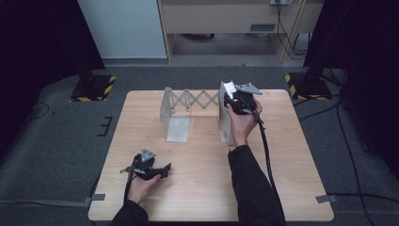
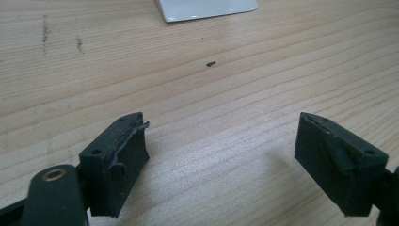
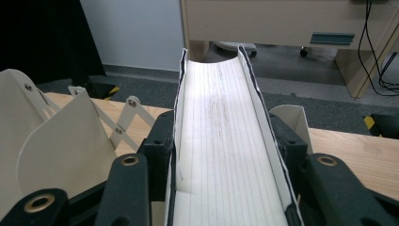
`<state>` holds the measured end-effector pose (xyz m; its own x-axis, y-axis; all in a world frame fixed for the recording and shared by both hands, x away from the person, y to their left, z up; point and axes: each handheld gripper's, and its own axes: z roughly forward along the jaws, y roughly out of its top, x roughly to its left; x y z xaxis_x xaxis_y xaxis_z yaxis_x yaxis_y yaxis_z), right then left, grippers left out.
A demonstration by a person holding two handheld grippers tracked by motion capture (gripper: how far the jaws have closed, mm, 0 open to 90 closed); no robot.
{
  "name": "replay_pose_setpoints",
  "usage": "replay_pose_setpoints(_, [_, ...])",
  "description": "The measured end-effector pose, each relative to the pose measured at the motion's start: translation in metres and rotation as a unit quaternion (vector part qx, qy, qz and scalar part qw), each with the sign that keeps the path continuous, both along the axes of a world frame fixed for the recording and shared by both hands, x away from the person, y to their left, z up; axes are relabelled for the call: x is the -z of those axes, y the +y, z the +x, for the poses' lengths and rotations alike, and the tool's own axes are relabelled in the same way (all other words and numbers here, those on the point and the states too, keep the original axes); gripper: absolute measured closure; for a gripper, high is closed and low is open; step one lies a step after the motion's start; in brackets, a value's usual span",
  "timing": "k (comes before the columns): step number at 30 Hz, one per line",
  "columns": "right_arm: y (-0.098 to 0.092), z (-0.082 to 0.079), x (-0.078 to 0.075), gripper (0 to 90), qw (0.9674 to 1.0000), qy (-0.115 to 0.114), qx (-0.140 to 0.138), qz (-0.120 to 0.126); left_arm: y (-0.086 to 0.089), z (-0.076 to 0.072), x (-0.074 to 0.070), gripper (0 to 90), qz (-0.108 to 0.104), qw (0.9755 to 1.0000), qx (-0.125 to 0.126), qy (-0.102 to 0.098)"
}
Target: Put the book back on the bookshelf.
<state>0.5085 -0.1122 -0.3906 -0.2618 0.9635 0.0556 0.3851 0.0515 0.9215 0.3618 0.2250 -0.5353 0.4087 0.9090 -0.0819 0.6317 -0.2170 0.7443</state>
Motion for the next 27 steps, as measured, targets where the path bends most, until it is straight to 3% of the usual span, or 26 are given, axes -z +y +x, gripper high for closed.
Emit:
replay_pose_setpoints(7, [0.004, 0.001, 0.0, 51.3, 1.0, -0.004, 0.002, -0.006, 0.0, 0.0, 0.0, 16.4, 0.0, 1.0, 0.0, 0.0])
replay_pose_setpoints(10, [0.006, -0.001, 0.002, 48.5, 0.9996, -0.027, -0.001, -0.009, 0.0, 0.0, 0.0, 16.4, -0.001, 1.0, 0.001, 0.0])
replay_pose_setpoints(17, [0.003, -0.009, -0.001, 41.6, 0.9995, -0.02, -0.014, -0.017, 0.0, 0.0, 0.0, 16.3, 0.001, 1.0, 0.0, 0.0])
replay_pose_setpoints(22, [-0.008, -0.018, 0.001, 36.0, 0.9995, -0.015, -0.026, 0.006, 0.0, 0.0, 0.0, 16.3, 0.002, 1.0, 0.001, 0.0])
replay_pose_setpoints(27, [-0.018, -0.032, 0.001, 33.7, 0.9987, -0.023, -0.044, 0.005, -0.001, 0.0, 0.0, 16.2, 0.006, 1.0, 0.002, 0.0])
